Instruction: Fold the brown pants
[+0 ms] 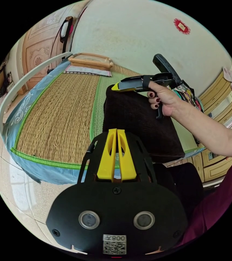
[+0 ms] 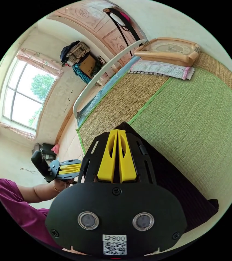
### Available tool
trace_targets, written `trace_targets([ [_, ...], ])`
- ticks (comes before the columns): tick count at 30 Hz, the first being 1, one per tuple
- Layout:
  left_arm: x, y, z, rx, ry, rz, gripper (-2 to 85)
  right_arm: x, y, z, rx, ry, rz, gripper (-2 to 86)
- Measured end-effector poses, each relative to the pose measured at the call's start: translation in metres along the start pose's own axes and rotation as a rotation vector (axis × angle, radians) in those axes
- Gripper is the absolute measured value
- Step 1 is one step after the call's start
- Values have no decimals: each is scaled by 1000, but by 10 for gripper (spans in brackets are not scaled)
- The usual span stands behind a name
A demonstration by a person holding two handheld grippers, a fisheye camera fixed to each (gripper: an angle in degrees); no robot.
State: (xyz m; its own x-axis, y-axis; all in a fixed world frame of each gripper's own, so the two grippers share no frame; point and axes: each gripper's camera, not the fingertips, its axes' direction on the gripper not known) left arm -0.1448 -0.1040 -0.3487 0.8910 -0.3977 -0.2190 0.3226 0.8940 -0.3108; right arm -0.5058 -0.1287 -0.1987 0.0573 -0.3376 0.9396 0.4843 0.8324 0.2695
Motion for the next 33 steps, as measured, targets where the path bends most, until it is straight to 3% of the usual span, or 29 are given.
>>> trace_targets([
  [7, 23, -6, -23, 94, 43, 25, 0, -7, 83, -53, 21, 18, -22, 1],
  [14, 26, -9, 10, -1, -29, 24, 0, -8, 210, -31, -101, 114, 93, 1],
  [22, 49, -27, -3, 52, -75, 51, 0, -2, 222, -37, -55, 70, 89, 1],
  [26, 36, -37, 2, 82, -150, -42, 0, -9, 239, -41, -22, 41, 63, 1],
  [29, 20, -46, 28, -1, -189, -97, 0, -13, 248, -31, -50, -31, 39, 0],
  [31, 15, -52, 56, -113, -102, -115, 0, -13, 252, -19, -98, 19, 29, 0],
  [33, 23, -55, 62, -118, -158, -82, 0, -5, 255, -10, -126, 61, 53, 0],
])
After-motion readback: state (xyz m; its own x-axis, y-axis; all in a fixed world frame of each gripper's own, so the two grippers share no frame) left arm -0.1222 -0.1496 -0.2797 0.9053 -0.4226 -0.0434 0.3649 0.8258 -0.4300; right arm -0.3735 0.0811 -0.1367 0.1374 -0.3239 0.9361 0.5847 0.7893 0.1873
